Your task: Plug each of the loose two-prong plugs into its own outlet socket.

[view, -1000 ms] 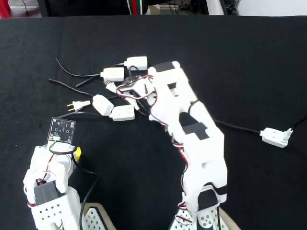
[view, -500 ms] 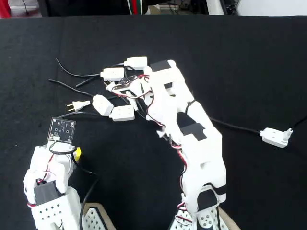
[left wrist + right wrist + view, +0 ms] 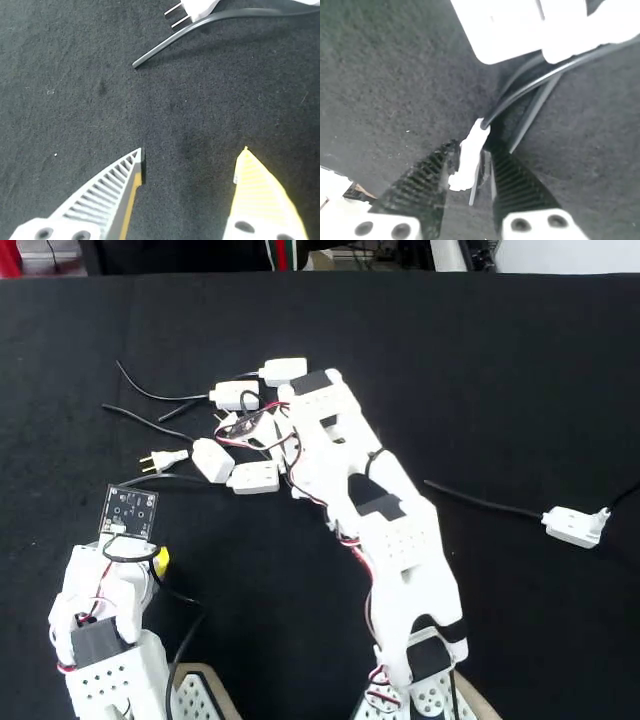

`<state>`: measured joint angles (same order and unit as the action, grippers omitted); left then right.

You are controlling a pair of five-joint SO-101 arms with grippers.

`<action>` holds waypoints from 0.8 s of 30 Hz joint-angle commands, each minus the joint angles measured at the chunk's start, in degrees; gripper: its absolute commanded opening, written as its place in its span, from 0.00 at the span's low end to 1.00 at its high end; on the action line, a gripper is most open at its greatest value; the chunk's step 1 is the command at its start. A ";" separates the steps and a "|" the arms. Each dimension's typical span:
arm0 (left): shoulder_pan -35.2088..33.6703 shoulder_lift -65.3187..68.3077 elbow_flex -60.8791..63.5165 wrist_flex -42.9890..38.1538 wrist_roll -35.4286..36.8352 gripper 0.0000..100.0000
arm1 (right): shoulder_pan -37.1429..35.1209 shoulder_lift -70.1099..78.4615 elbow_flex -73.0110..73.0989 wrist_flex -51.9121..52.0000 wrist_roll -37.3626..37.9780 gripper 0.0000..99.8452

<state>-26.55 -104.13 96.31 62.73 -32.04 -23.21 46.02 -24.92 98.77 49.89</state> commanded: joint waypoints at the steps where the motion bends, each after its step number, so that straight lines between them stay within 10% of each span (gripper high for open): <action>1: 0.04 0.18 1.01 0.26 -0.26 0.29 | -2.20 0.92 0.13 2.02 -0.26 0.06; 24: 0.04 0.18 1.01 0.26 -0.26 0.29 | -3.25 2.86 -4.26 2.29 -8.18 0.01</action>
<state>-26.55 -104.13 96.31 62.73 -32.04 -24.79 49.19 -27.12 98.95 44.00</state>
